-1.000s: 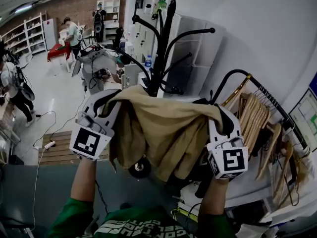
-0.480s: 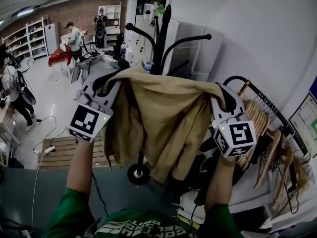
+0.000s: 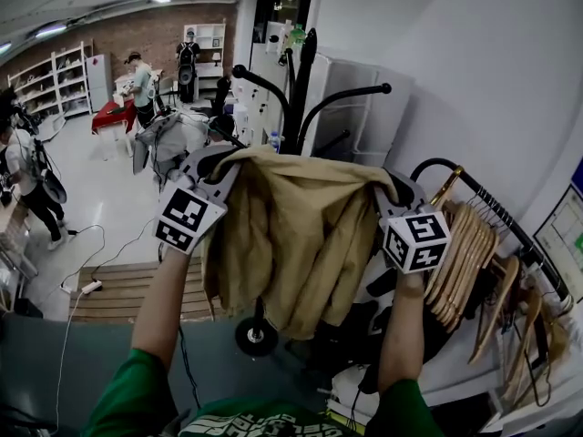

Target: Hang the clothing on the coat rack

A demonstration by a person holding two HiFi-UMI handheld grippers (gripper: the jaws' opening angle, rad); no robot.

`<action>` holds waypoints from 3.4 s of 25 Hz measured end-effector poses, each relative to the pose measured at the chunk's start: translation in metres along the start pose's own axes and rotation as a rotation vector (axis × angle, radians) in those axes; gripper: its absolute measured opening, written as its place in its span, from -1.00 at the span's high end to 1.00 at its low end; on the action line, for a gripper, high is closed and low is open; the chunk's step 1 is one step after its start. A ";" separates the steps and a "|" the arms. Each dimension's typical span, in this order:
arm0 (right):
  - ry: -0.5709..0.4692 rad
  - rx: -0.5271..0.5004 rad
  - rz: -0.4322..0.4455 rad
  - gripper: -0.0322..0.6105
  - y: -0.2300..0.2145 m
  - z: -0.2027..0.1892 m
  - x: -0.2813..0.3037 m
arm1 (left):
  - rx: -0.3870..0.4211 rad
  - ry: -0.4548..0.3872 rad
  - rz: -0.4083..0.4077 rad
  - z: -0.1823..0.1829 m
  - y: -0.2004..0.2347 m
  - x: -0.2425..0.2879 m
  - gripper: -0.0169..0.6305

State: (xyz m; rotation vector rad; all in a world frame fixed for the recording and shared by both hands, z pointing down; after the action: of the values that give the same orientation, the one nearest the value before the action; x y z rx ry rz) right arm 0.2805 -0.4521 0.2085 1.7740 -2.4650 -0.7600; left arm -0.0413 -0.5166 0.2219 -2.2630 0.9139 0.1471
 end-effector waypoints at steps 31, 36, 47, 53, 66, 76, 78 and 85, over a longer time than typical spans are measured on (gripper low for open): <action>0.166 0.210 0.161 0.71 0.073 -0.100 -0.029 | -0.246 0.171 -0.091 -0.082 -0.105 -0.036 0.90; 0.160 0.225 0.174 0.71 0.087 -0.104 -0.038 | -0.255 0.176 -0.099 -0.079 -0.123 -0.045 0.90; 0.138 0.260 0.189 0.71 0.108 -0.106 -0.048 | -0.274 0.169 -0.128 -0.076 -0.148 -0.051 0.90; 0.135 0.257 0.179 0.71 0.110 -0.104 -0.047 | -0.255 0.174 -0.109 -0.073 -0.146 -0.052 0.90; 0.117 0.256 0.093 0.48 0.109 -0.104 -0.063 | -0.227 0.146 -0.091 -0.066 -0.152 -0.059 0.87; 0.142 0.289 0.042 0.45 0.107 -0.117 -0.095 | -0.245 0.142 -0.054 -0.065 -0.162 -0.077 0.74; 0.149 0.291 0.024 0.45 0.107 -0.119 -0.102 | -0.249 0.145 -0.051 -0.065 -0.164 -0.083 0.74; 0.164 0.336 -0.019 0.46 0.117 -0.123 -0.125 | -0.269 0.148 -0.036 -0.059 -0.171 -0.103 0.74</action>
State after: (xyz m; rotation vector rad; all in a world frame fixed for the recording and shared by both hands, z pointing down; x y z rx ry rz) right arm 0.2564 -0.3587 0.3955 1.8703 -2.5847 -0.1956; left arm -0.0153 -0.4061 0.3965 -2.5657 0.9785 0.0917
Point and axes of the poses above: the fingertips, and each gripper's own axes: x forward along the fingers, y to its left, z out of its top, the point moved 8 cm from there along -x, backward along the fingers, and after that the axes turned 11 degrees about -y, right-handed, at the moved point
